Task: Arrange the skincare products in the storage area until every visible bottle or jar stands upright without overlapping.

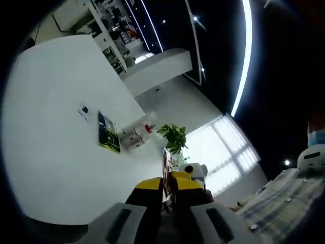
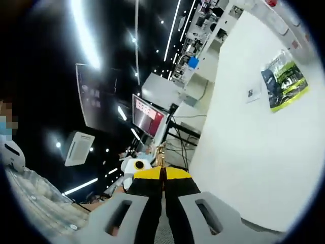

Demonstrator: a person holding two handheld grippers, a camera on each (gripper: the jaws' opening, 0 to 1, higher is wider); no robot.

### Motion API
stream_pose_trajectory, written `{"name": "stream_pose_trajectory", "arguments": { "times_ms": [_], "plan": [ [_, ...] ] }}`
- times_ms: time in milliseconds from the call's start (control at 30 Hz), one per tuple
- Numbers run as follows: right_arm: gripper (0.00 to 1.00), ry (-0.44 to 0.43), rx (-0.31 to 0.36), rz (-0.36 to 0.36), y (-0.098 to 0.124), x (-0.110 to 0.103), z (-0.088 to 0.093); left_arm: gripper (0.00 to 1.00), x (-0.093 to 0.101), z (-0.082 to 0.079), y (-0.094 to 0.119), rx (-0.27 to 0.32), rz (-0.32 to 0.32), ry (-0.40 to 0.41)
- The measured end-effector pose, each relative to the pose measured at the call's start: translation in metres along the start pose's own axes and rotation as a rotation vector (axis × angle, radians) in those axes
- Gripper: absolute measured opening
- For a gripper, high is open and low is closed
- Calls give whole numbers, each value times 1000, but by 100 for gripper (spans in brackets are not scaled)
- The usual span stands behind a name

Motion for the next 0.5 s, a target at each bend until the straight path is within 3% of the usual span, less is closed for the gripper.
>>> {"name": "stream_pose_trajectory", "arguments": {
  "times_ms": [267,400,500],
  "plan": [
    [1,35,6,-38,-6,-9,1,1,6,-4,4,29,21,-39],
    [4,56,-73,-47,-12,-11,14,1,5,-7,6,40,41,-12],
    [1,78,-71,-63,-13,-15,14,1,5,-7,5,39,40,2]
  ]
}}
Point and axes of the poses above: the point that each gripper's makers call its tool centre point, and the gripper's own axes: y roughly backward along the fingers, x roughly to its right, z roughly out of its underside, the point moved 4 cm from there along y, roughly backward along the fingers, and after that the axes turned 3 degrees about -z, right-handed, at the moved point
